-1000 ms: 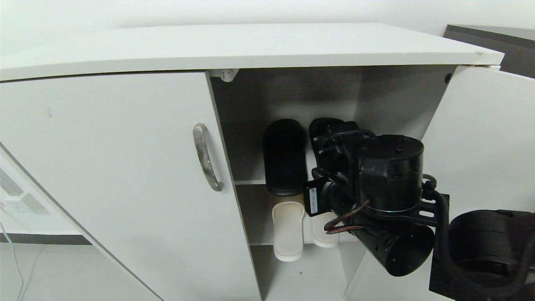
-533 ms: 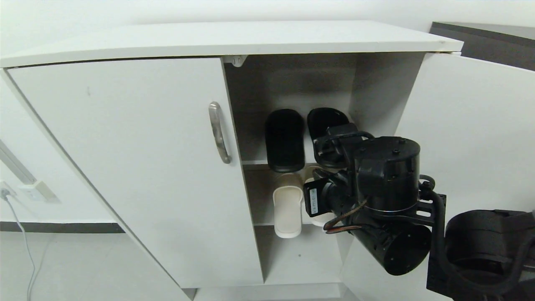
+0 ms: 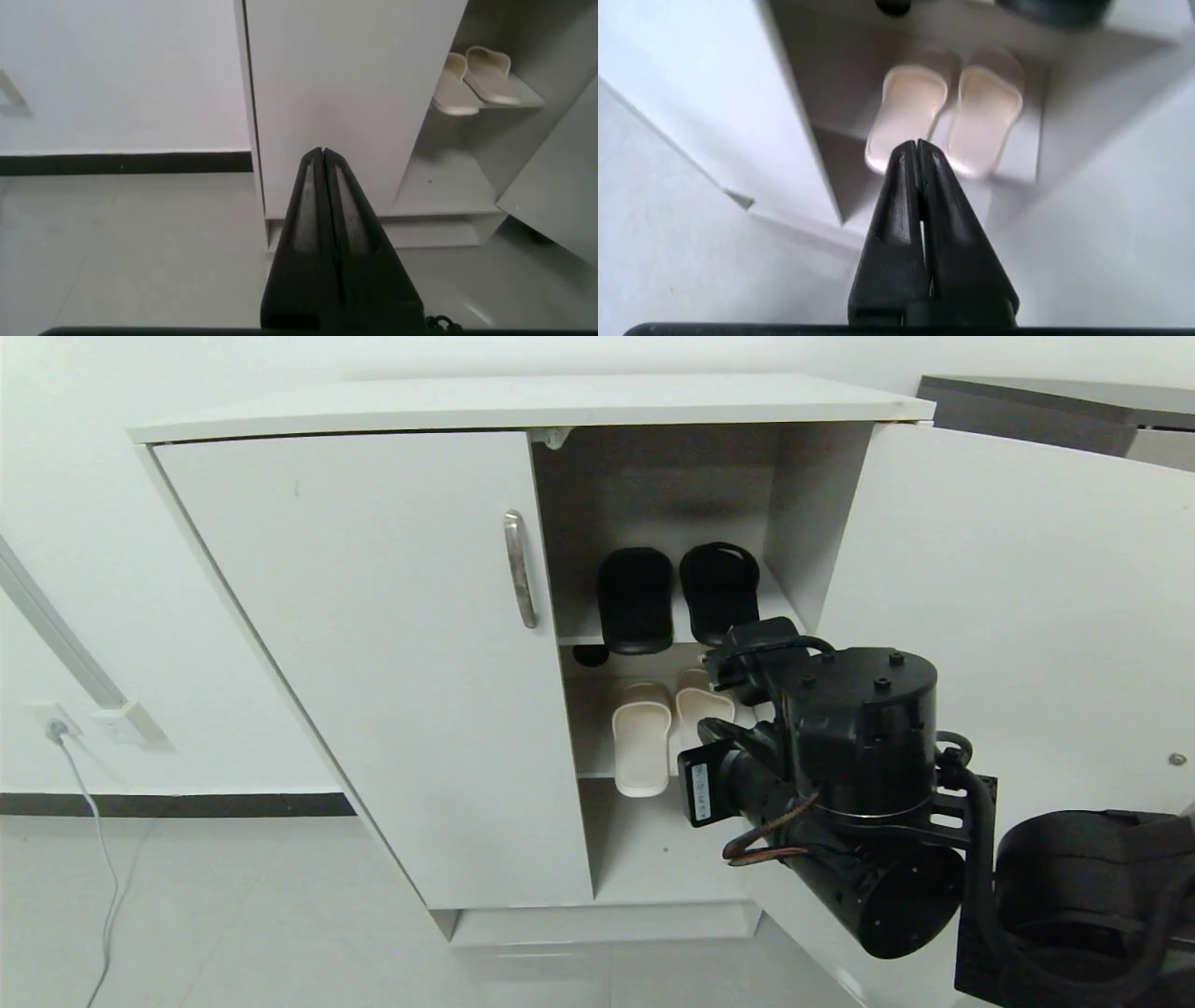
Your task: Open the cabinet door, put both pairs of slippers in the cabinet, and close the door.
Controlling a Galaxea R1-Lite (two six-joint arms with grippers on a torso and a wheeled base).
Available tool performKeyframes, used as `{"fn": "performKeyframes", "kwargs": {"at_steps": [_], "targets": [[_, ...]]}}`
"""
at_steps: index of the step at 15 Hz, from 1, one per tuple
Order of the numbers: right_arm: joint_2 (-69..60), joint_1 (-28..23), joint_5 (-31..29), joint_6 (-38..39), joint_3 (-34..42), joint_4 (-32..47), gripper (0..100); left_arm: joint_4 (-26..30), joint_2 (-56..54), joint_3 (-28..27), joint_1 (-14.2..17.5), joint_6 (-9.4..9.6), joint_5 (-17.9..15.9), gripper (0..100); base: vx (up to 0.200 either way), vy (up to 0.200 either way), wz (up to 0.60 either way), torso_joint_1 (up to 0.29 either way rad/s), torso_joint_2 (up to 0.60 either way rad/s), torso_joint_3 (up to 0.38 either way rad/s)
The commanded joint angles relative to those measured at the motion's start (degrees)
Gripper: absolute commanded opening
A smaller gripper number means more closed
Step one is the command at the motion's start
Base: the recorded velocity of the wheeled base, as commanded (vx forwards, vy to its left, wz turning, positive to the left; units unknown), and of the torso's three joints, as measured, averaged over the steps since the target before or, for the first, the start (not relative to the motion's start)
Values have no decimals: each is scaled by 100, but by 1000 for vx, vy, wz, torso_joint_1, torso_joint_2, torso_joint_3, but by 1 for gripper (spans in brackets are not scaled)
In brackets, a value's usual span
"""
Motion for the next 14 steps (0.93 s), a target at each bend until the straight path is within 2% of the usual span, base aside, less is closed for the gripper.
{"fn": "performKeyframes", "kwargs": {"at_steps": [1,4,14], "targets": [[18,11,0,0,1,-3,0,-1,-1,0,1,-2,1,0,-200,0,0,2,2,2],[27,2,0,0,1,-3,0,-1,-1,0,1,-2,1,0,-200,0,0,1,4,1],[27,11,0,0,45,-3,0,-1,-1,0,1,-2,1,0,0,0,0,0,0,0]]}}
